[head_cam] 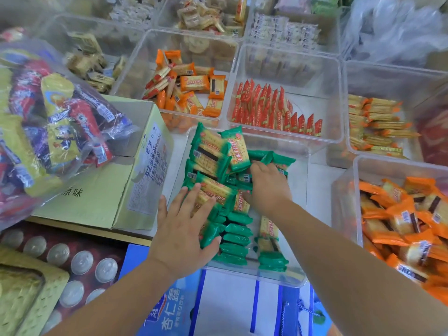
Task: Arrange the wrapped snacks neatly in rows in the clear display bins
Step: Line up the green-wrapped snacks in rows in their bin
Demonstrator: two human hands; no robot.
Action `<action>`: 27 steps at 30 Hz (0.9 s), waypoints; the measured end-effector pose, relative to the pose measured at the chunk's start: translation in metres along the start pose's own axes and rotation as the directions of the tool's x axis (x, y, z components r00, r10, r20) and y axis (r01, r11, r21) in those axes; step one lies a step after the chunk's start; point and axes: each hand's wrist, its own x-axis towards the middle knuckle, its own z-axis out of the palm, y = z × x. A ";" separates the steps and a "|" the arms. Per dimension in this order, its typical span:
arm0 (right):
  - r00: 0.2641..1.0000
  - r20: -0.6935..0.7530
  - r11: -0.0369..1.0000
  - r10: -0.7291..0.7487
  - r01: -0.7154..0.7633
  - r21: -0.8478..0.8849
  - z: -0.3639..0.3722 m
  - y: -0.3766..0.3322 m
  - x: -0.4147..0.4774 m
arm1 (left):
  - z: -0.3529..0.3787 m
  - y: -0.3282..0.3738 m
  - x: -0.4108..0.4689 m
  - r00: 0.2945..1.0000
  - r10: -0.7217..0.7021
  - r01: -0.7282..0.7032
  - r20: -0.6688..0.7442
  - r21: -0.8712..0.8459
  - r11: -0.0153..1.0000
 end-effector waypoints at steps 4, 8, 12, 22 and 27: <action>0.997 -0.075 0.999 0.022 -0.025 -0.048 0.008 -0.005 -0.003 | 0.001 -0.001 0.000 1.000 0.004 -0.004 -0.005 -0.004 1.000; 0.994 -0.089 0.998 0.057 -0.058 -0.014 0.009 -0.006 -0.006 | 0.001 0.000 -0.001 1.000 0.002 -0.002 -0.005 -0.016 1.000; 0.999 0.013 0.997 0.039 -0.038 -0.068 0.010 -0.002 -0.009 | -0.001 0.000 -0.001 1.000 0.001 -0.001 0.004 -0.022 1.000; 0.994 0.099 0.931 0.040 -0.073 0.358 0.004 -0.007 -0.042 | -0.001 0.000 -0.001 1.000 0.008 -0.008 -0.006 -0.048 0.999; 0.991 0.134 0.880 0.003 -0.067 0.470 0.010 -0.008 -0.060 | 0.000 0.000 -0.002 1.000 0.023 -0.024 -0.019 -0.065 0.998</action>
